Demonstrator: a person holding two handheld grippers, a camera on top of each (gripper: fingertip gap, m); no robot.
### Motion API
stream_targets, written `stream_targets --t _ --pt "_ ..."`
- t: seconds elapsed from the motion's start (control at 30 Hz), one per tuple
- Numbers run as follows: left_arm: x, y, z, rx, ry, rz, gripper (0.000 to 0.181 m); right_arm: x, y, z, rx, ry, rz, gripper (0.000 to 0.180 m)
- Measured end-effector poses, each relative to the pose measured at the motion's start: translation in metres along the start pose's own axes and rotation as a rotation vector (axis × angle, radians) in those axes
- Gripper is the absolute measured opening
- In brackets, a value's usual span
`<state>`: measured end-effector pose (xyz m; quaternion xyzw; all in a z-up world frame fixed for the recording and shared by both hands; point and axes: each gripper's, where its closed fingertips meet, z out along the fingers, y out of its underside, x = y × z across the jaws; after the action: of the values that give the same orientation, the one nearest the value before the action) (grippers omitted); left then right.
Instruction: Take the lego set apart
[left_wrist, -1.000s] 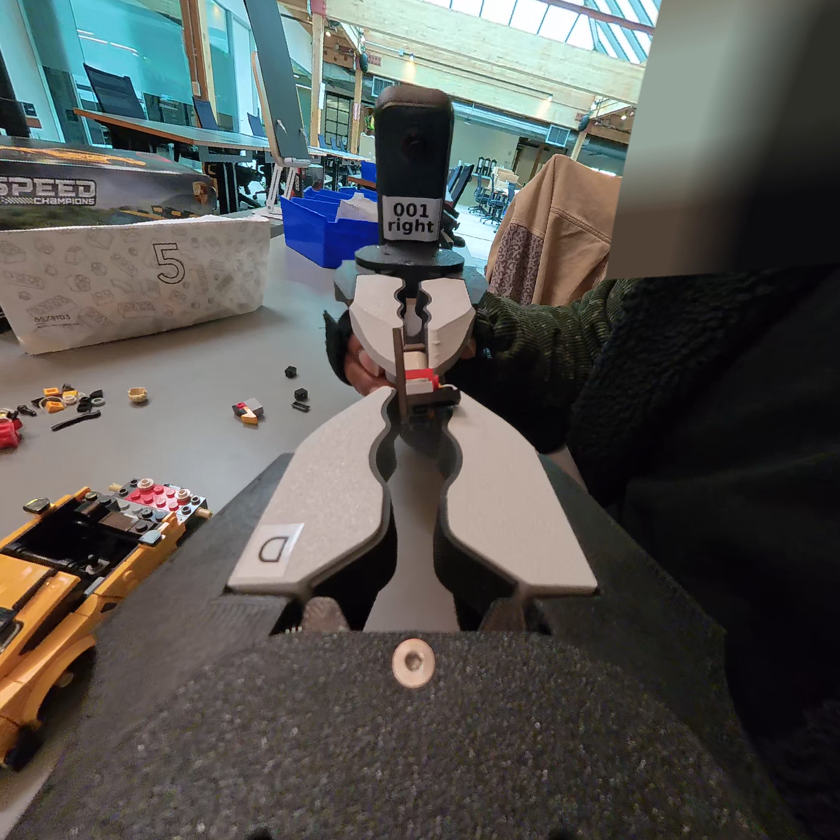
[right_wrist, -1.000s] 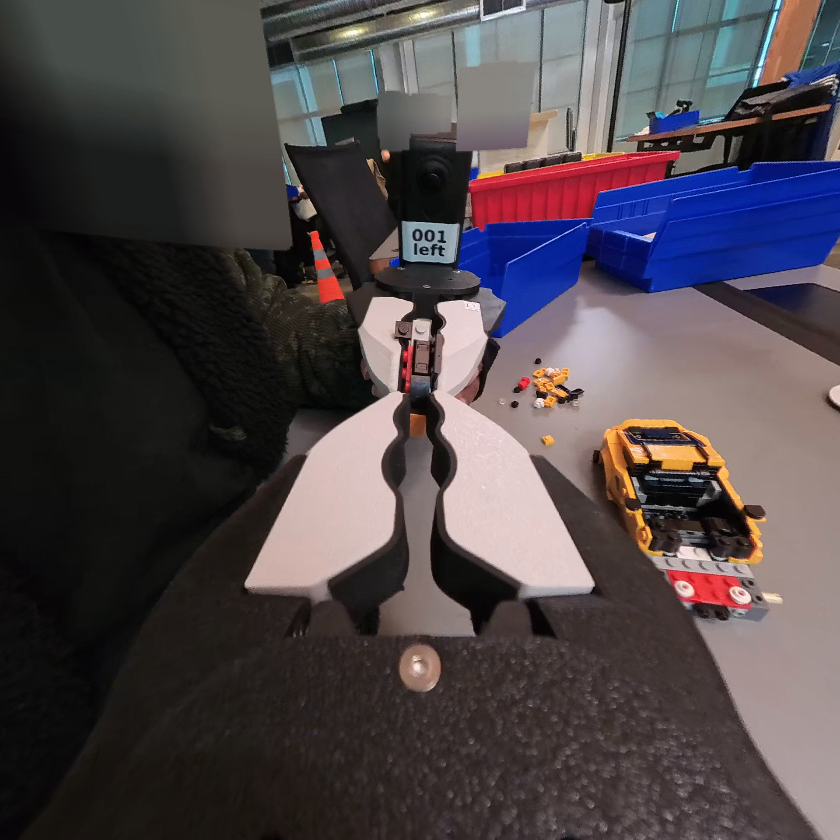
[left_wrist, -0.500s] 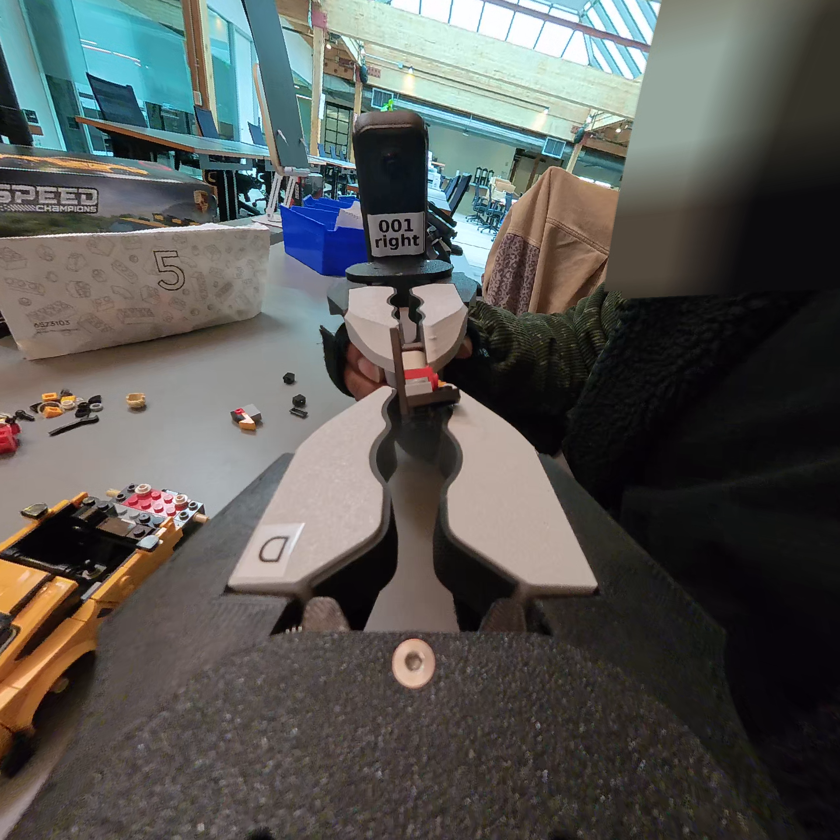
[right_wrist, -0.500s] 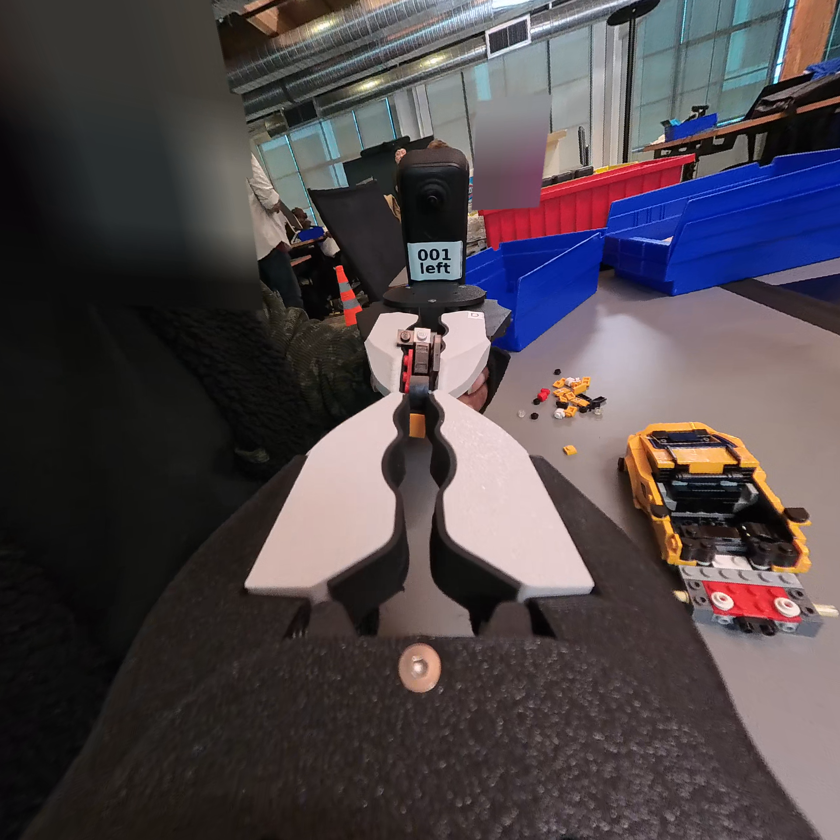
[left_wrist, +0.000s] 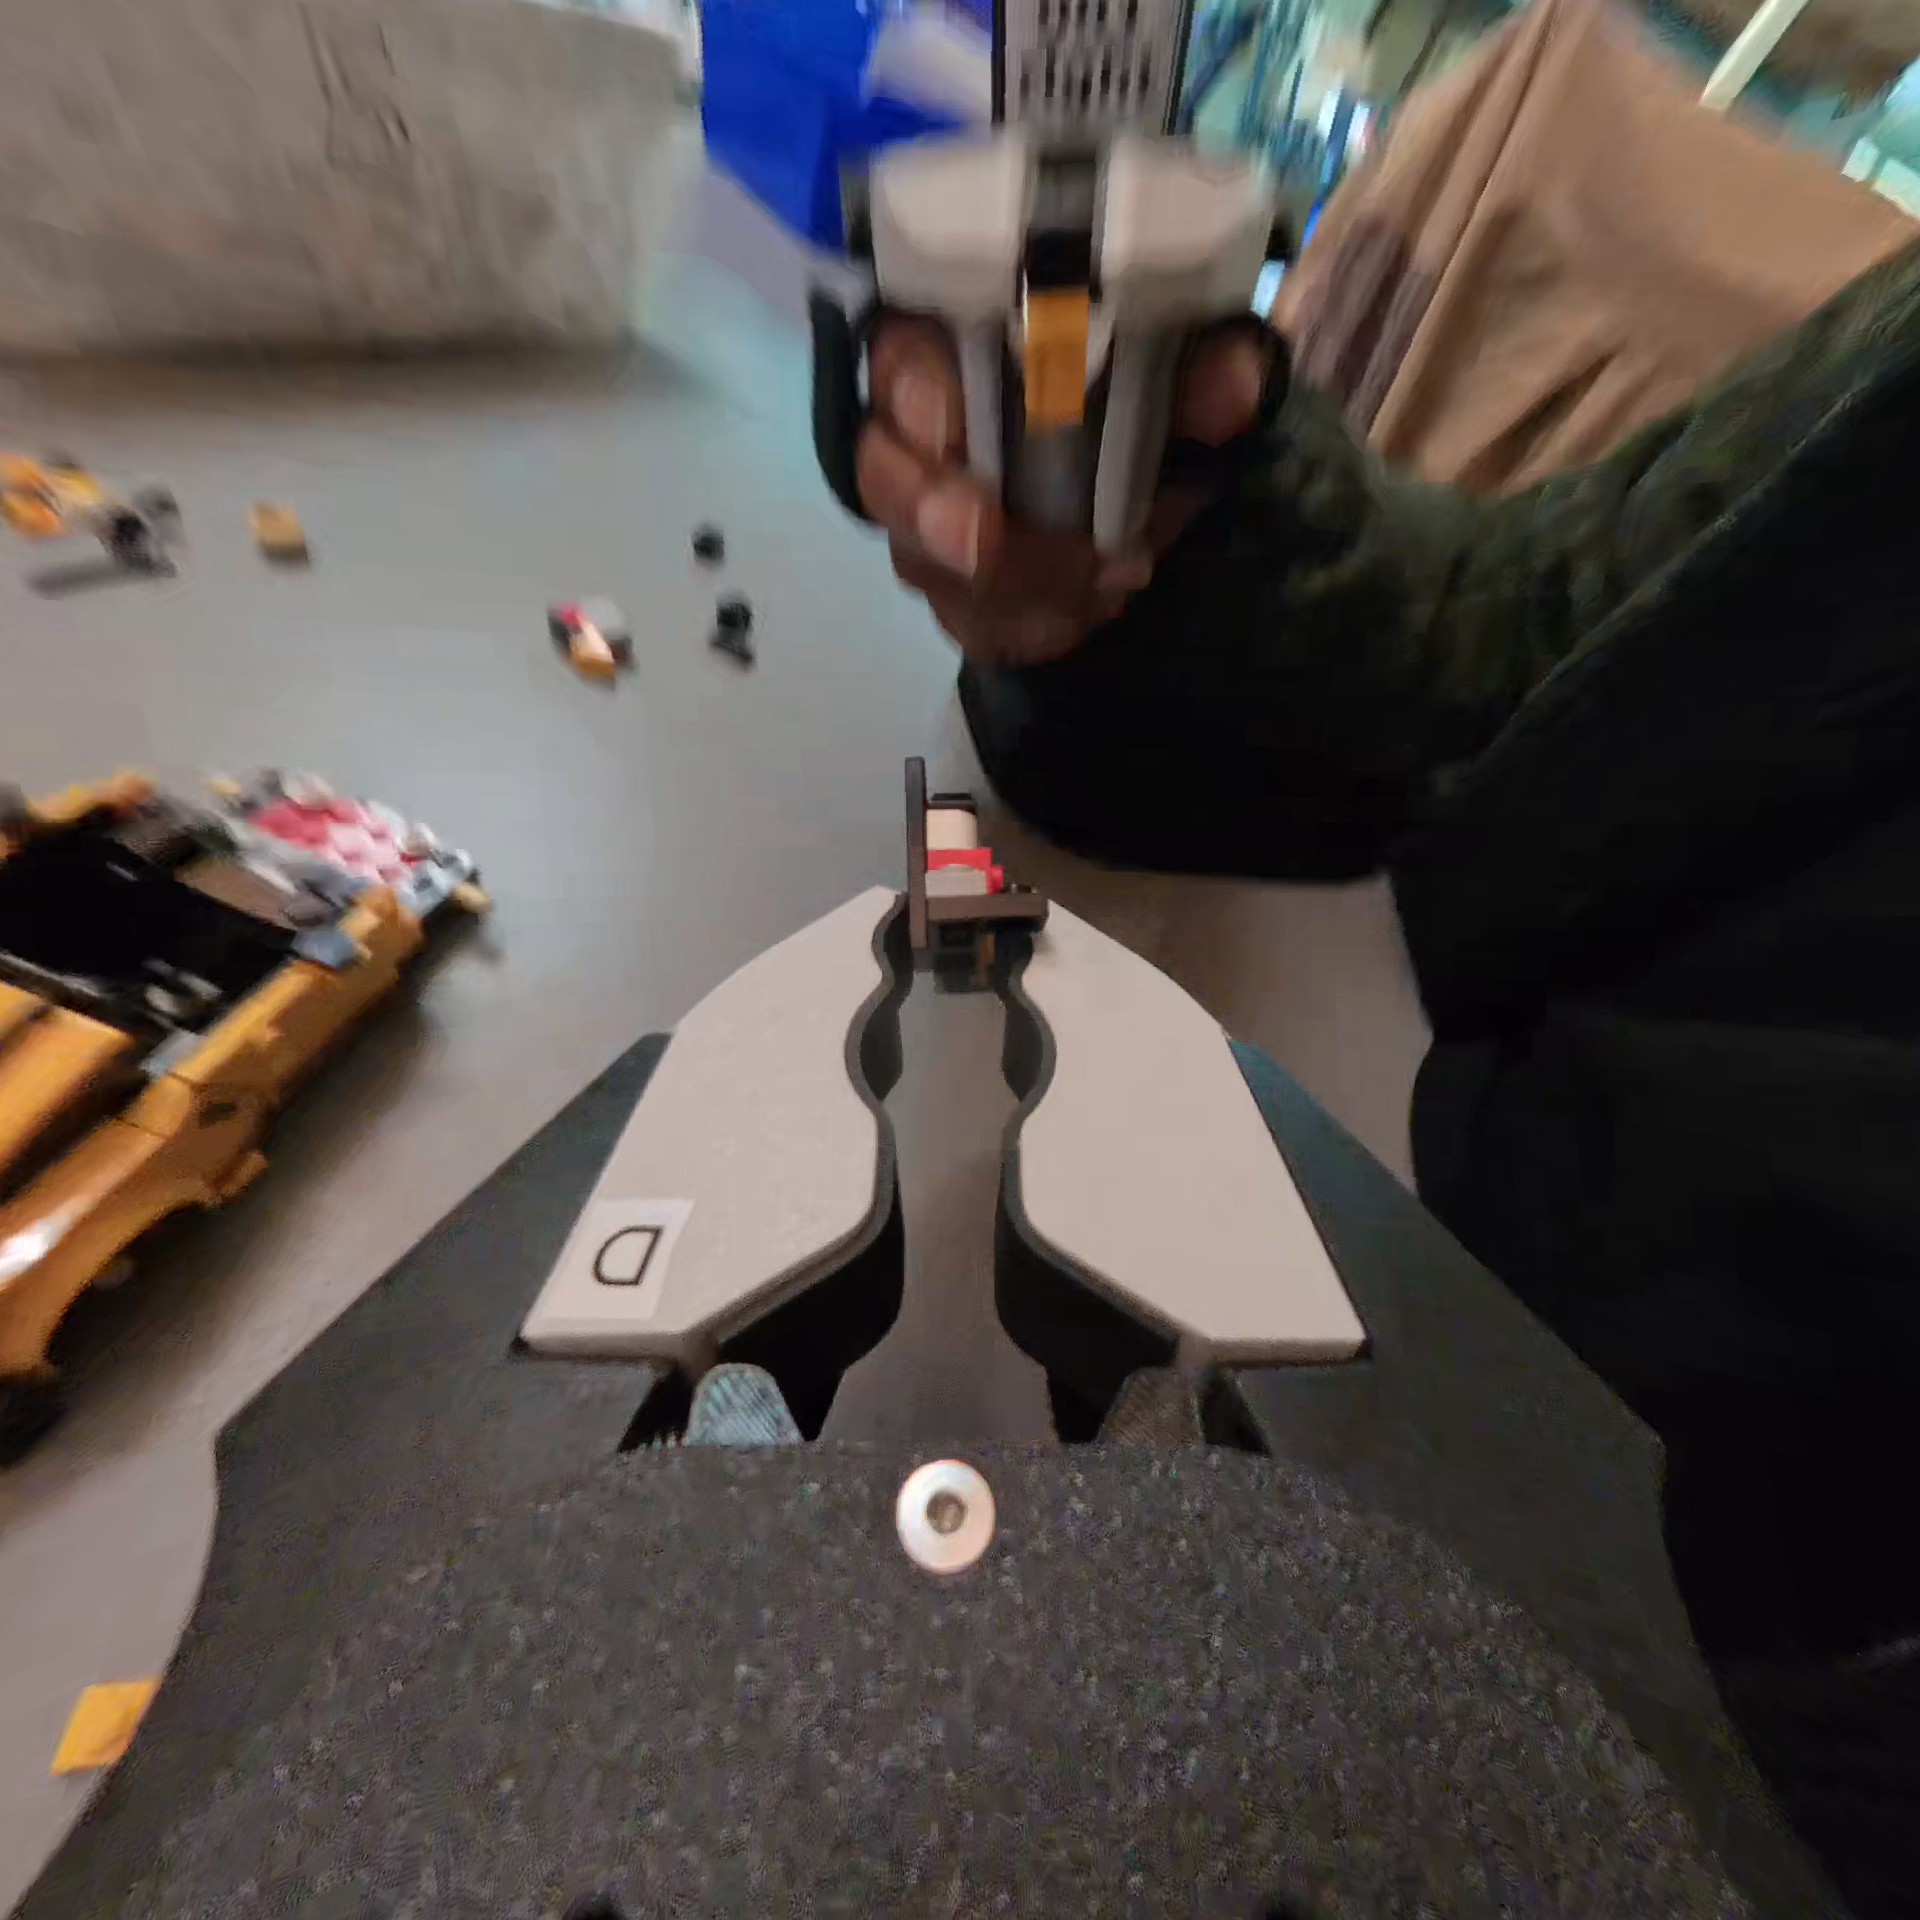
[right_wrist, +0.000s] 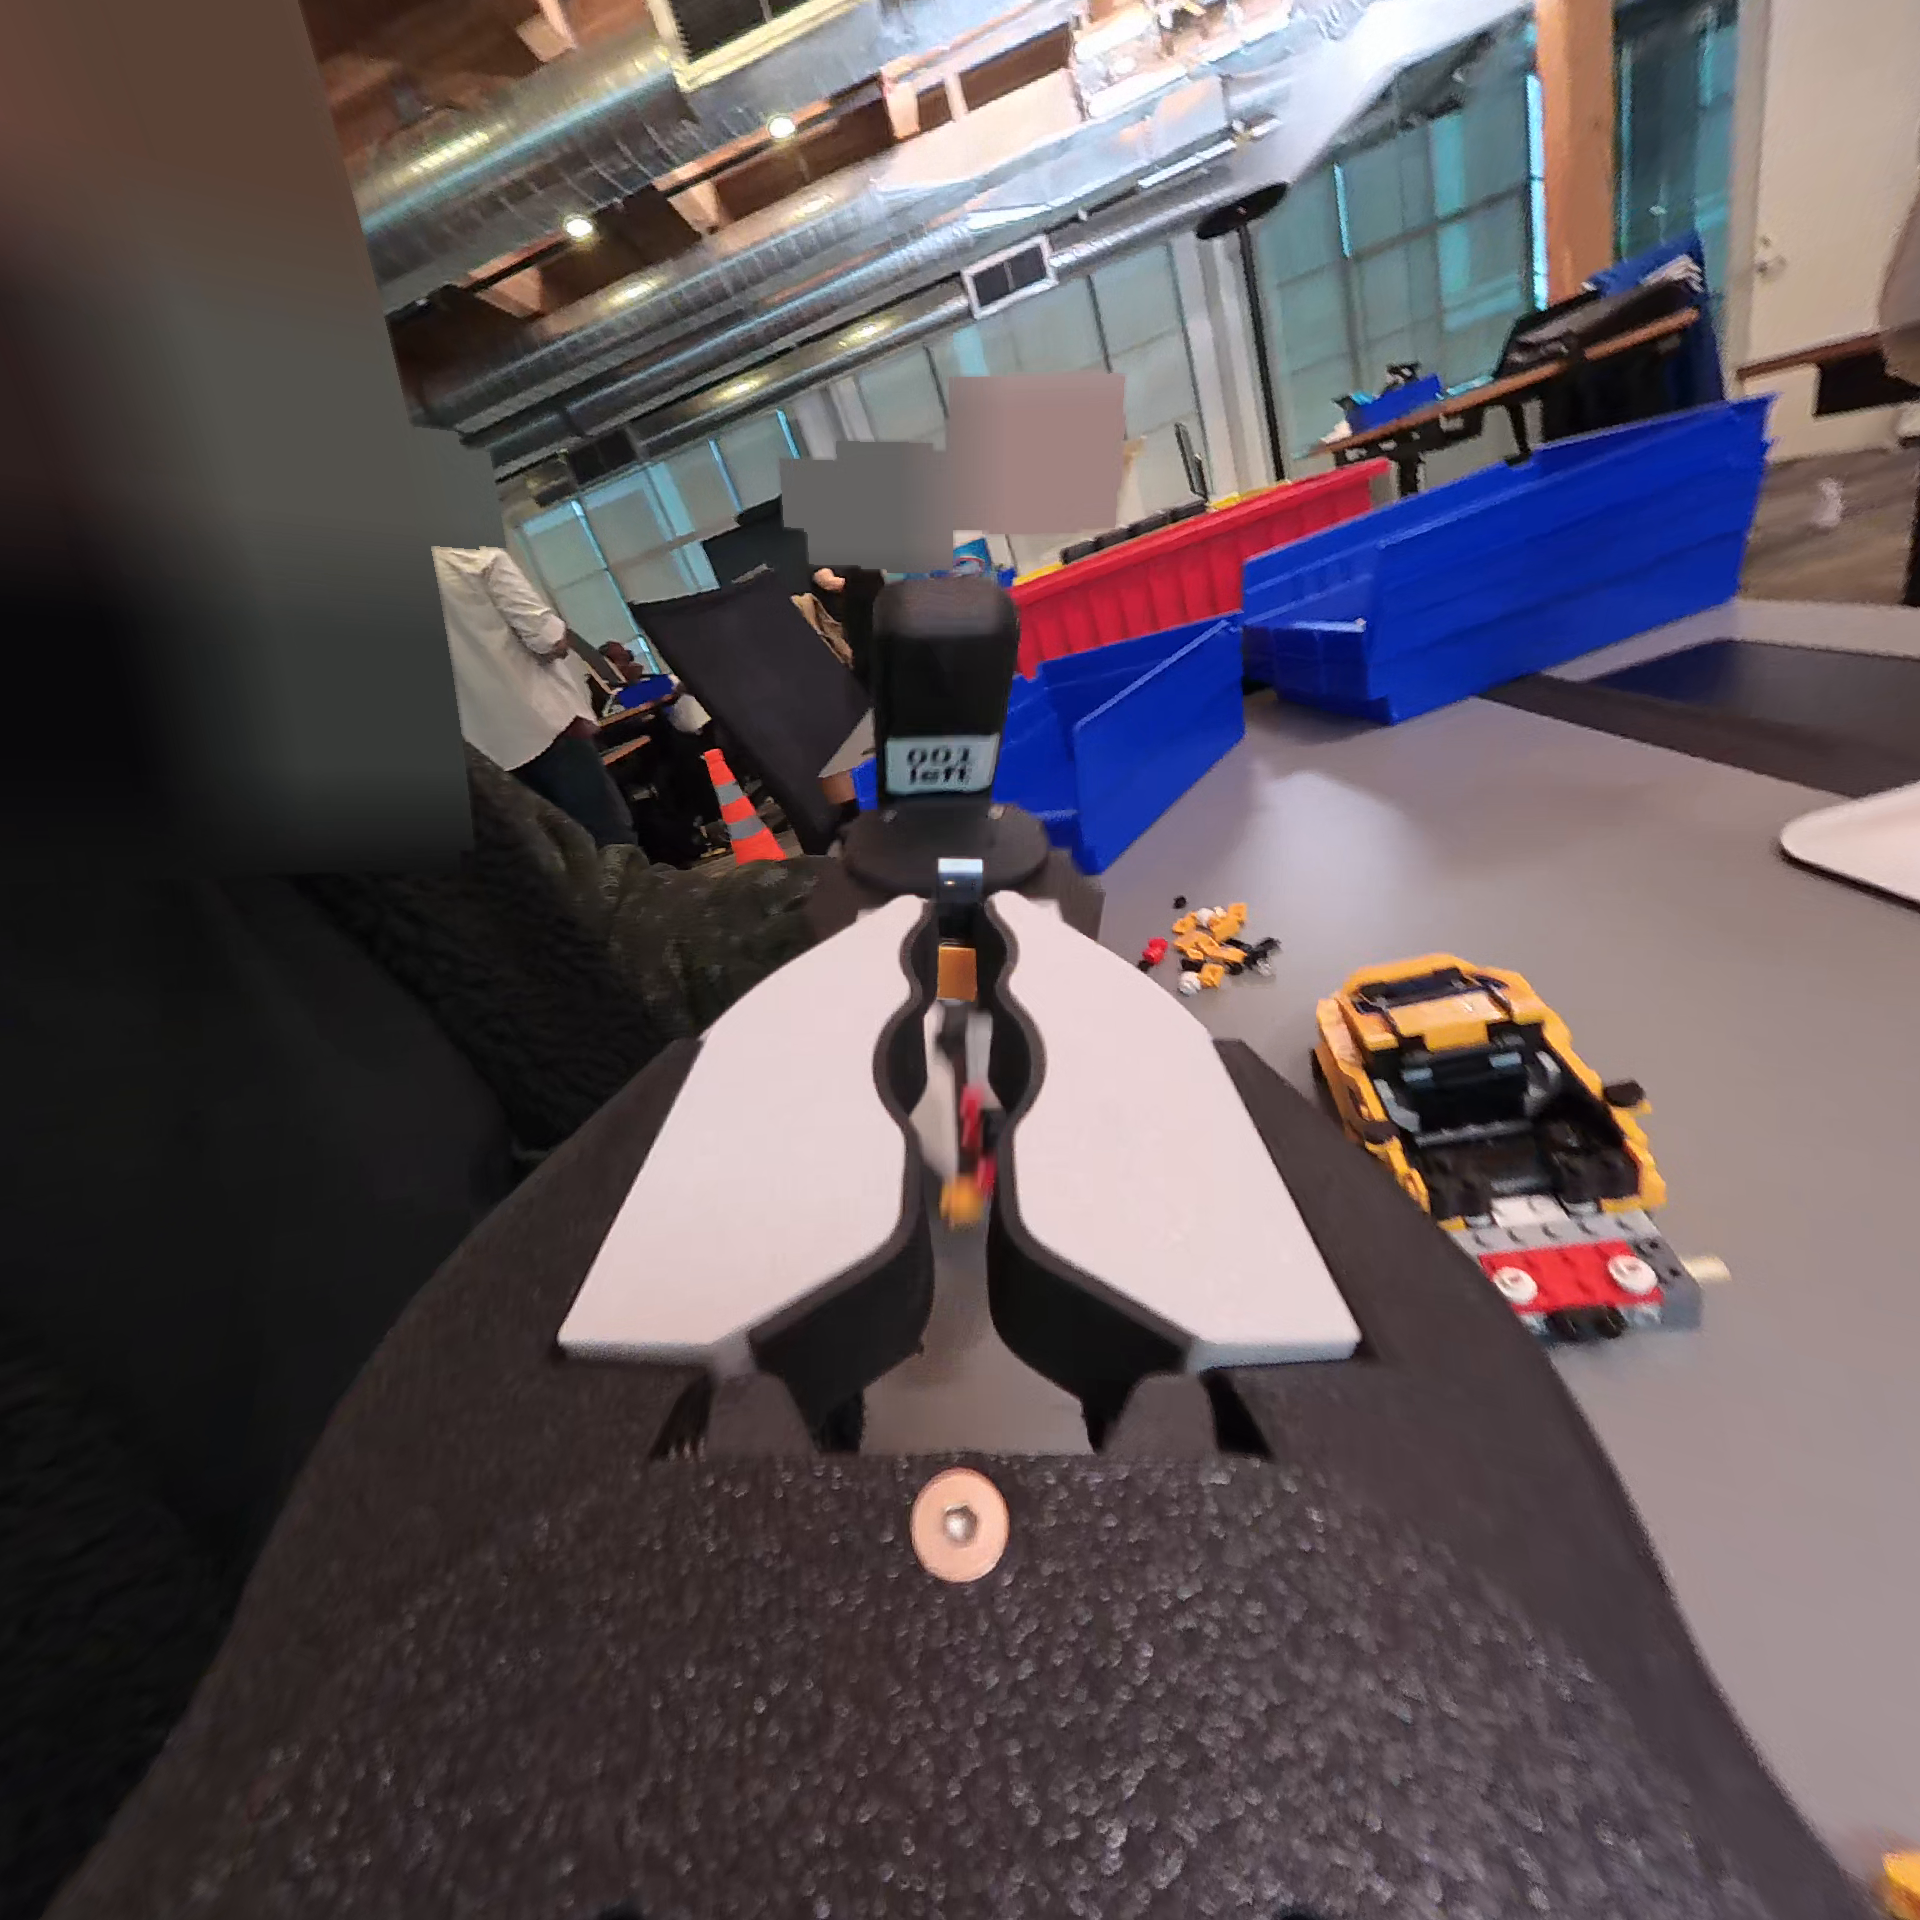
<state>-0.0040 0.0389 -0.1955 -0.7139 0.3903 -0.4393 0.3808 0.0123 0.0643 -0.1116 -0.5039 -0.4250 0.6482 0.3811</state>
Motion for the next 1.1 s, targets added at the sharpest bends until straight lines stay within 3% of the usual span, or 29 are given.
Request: stream_targets --t 0.2,0.27,0.4,0.63,1.1 --pt "0.001 0.049 0.025 -0.273 -0.018 0.014 0.015 0.008 0.017 0.0 -0.111 0.036 0.001 0.007" --pt "0.001 0.053 0.027 -0.298 -0.022 0.025 0.024 0.009 0.024 0.001 -0.159 0.05 -0.032 0.007" --pt "0.008 0.032 0.018 -0.176 0.045 -0.003 0.039 0.011 0.038 0.004 -0.242 0.089 -0.115 0.007" --pt "0.01 -0.016 -0.007 0.11 0.113 -0.074 0.021 0.01 0.055 0.01 -0.367 0.158 -0.36 0.007" --pt "-0.006 -0.01 -0.001 0.102 0.087 -0.287 0.005 0.02 0.08 0.017 -0.644 0.348 -0.956 0.007"
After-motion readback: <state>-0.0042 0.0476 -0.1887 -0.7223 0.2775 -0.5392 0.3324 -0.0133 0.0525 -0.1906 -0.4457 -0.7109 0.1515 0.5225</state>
